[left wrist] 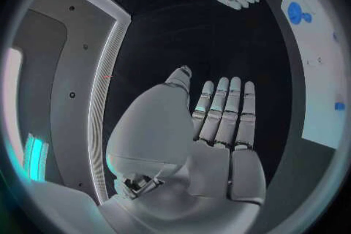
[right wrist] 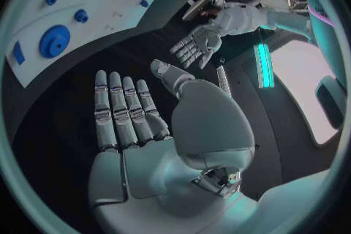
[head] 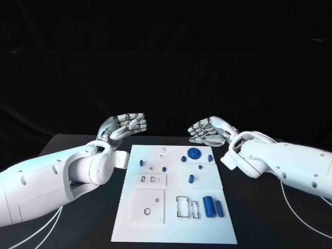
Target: Assemble the parts on the task board
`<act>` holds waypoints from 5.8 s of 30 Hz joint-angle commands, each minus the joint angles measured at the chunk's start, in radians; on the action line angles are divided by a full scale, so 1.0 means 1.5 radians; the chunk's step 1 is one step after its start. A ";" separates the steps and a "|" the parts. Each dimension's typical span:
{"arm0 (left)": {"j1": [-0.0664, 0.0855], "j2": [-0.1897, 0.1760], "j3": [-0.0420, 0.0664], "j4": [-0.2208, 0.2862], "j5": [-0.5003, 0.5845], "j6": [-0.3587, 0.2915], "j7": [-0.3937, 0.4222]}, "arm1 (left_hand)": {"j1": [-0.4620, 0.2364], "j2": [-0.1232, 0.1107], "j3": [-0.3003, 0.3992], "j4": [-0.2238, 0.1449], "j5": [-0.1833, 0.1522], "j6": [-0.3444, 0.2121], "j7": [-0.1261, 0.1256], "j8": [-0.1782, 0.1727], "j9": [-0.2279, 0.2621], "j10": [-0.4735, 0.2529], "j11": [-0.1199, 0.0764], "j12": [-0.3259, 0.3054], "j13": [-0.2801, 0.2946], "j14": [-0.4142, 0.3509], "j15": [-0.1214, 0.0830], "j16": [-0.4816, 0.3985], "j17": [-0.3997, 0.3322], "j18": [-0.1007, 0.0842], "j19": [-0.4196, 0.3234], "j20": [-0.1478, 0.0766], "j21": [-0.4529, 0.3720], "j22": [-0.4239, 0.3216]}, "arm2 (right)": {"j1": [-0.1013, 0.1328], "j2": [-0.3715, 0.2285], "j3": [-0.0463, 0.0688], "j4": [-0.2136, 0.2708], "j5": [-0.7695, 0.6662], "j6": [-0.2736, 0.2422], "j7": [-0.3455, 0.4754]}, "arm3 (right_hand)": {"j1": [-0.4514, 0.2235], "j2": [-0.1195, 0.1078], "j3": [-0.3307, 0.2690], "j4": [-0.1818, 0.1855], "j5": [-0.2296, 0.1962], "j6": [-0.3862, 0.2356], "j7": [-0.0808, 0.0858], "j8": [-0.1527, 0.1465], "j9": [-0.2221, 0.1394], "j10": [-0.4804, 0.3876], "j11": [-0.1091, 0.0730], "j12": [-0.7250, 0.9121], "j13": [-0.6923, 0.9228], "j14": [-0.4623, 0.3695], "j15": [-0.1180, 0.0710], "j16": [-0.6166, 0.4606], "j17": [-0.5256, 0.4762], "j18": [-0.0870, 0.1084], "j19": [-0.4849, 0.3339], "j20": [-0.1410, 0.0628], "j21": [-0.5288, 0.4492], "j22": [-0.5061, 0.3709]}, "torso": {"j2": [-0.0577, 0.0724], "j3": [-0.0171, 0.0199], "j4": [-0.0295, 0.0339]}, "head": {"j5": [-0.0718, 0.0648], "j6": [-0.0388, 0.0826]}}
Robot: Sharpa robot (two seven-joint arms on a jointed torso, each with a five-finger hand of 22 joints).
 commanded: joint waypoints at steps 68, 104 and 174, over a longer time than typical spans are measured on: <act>0.048 -0.076 0.006 0.135 -0.029 0.064 -0.002 | 0.017 -0.013 0.001 0.005 -0.008 0.027 0.017 0.005 -0.003 0.051 -0.006 -0.043 0.000 0.036 -0.008 0.000 0.012 0.013 0.055 -0.005 0.011 -0.006 | 0.027 0.036 0.005 -0.009 -0.546 0.139 -0.236 | -0.006 -0.060 0.058 0.026 0.025 0.110 -0.039 -0.011 0.159 0.163 -0.071 -0.038 0.061 0.413 -0.106 0.757 0.693 -0.052 0.365 -0.104 0.733 0.711 | 0.097 -0.0101 0.0437 | -0.037 -0.007; 0.052 -0.080 0.007 0.135 -0.029 0.063 -0.007 | 0.017 -0.011 0.001 0.006 -0.013 0.027 0.017 0.004 -0.004 0.051 -0.005 -0.046 0.000 0.035 -0.007 -0.002 0.012 0.013 0.056 -0.005 0.010 -0.007 | 0.022 0.036 0.005 0.009 -0.568 0.017 -0.278 | 0.038 -0.034 0.131 0.017 -0.039 0.150 -0.058 0.025 0.214 0.226 -0.094 -0.018 0.089 0.414 -0.126 0.783 0.706 -0.057 0.371 -0.121 0.763 0.757 | 0.104 -0.0107 0.0444 | -0.038 -0.003; 0.066 -0.067 0.007 0.126 -0.029 0.067 -0.010 | 0.020 -0.009 0.003 0.005 -0.015 0.026 0.017 0.003 -0.005 0.051 -0.005 -0.050 0.000 0.033 -0.007 -0.004 0.013 0.013 0.058 -0.005 0.009 -0.009 | 0.015 0.168 0.011 -0.124 -0.539 -0.031 -0.237 | -0.001 -0.094 0.148 0.021 -0.023 0.059 -0.022 -0.039 0.203 0.089 -0.054 -0.040 0.059 0.392 -0.091 0.753 0.635 -0.042 0.323 -0.090 0.717 0.700 | 0.116 -0.0151 0.0551 | -0.033 -0.001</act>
